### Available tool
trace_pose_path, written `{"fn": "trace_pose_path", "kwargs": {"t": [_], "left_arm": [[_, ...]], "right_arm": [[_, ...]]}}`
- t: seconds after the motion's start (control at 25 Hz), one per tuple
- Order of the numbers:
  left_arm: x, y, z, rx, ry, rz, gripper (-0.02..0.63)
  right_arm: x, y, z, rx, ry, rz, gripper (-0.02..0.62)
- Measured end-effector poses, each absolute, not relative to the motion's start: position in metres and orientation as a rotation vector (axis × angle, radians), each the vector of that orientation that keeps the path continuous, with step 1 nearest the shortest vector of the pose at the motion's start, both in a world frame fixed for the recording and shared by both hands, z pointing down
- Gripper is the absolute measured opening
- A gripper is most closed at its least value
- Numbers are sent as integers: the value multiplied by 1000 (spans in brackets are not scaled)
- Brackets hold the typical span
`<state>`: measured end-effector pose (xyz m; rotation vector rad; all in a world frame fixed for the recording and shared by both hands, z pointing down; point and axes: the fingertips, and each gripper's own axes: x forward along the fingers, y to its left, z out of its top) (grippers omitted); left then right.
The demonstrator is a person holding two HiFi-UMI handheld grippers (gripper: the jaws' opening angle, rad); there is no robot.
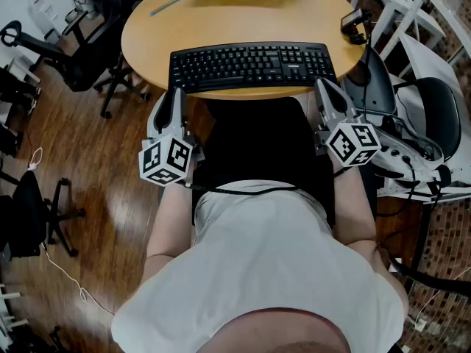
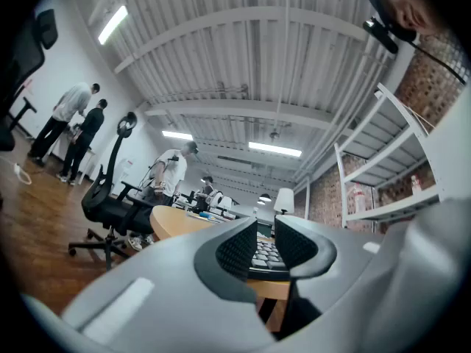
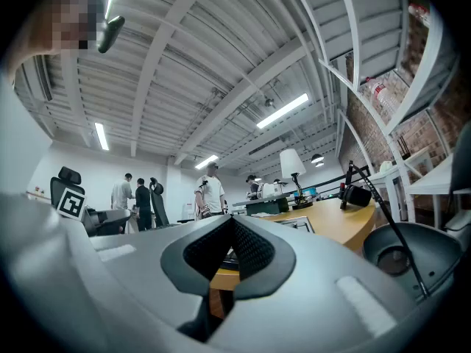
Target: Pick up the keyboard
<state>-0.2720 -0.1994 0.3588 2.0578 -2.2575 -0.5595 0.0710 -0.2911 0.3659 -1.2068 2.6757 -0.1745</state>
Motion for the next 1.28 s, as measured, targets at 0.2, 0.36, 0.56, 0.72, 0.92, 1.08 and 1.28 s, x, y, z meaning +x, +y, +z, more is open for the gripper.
{"fn": "trace_pose_path", "kwargs": {"t": [0.2,0.36,0.56,0.72,0.92,1.08,1.28], "left_arm": [[-298,-218,384,1803,-2117,-789,355],[-311,-226,406,1644,-1967,-932,356],[-306,-247,449,1411,-1629,-1084,388],[-295,-258,455,1368,-1523,-1120,402],[-290,-261,457,1296,-1485,-1146,377],[-281,-269,457,1264,-1426,-1170,356],[-280,-269,455,1253,-1395,-1196,308]], "right_arm": [[86,-289,360,-1287,2631,-153,3],[84,-290,359,-1286,2632,-150,2],[84,-289,360,-1289,2629,-154,3],[87,-291,358,-1291,2625,-155,2],[89,-291,359,-1294,2623,-163,2],[91,-293,360,-1304,2617,-170,2],[90,-294,364,-1311,2614,-194,2]]}}
